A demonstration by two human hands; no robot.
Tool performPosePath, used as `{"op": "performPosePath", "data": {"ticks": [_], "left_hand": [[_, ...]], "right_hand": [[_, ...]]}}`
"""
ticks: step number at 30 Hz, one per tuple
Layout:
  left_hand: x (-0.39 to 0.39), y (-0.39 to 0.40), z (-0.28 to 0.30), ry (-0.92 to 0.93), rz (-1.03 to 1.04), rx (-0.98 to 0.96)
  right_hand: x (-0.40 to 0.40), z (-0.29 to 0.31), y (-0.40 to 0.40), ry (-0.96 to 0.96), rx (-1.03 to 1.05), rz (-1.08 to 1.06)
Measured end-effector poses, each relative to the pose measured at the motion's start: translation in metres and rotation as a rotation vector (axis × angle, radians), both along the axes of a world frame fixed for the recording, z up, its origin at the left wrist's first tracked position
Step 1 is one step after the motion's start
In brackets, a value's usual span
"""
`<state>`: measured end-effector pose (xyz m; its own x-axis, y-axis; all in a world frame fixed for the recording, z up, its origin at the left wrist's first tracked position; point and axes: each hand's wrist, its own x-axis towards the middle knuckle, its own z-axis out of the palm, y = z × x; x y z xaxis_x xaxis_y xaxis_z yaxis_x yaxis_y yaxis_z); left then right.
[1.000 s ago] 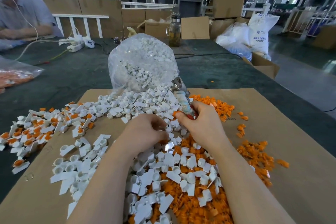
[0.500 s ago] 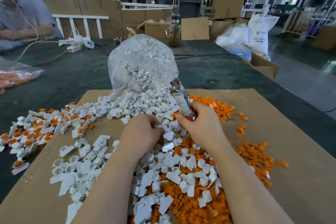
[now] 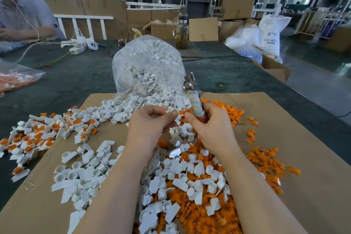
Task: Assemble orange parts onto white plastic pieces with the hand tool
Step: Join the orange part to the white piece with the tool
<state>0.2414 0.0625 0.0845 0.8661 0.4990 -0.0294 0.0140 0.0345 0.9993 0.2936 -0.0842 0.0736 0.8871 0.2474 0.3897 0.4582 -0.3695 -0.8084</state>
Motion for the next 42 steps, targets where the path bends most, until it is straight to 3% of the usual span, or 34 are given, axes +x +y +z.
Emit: {"op": "performPosePath", "data": {"ticks": [10, 26, 42], "left_hand": [[-0.004, -0.007, 0.005, -0.052, -0.078, -0.101], [-0.006, -0.011, 0.004, -0.061, -0.045, 0.272], [-0.001, -0.012, 0.0, -0.051, 0.069, 0.325]], "right_hand": [[-0.001, -0.002, 0.003, -0.095, -0.078, -0.079], [-0.002, -0.004, 0.004, -0.205, -0.186, -0.126], [-0.001, 0.0, 0.003, -0.06, -0.12, 0.024]]}}
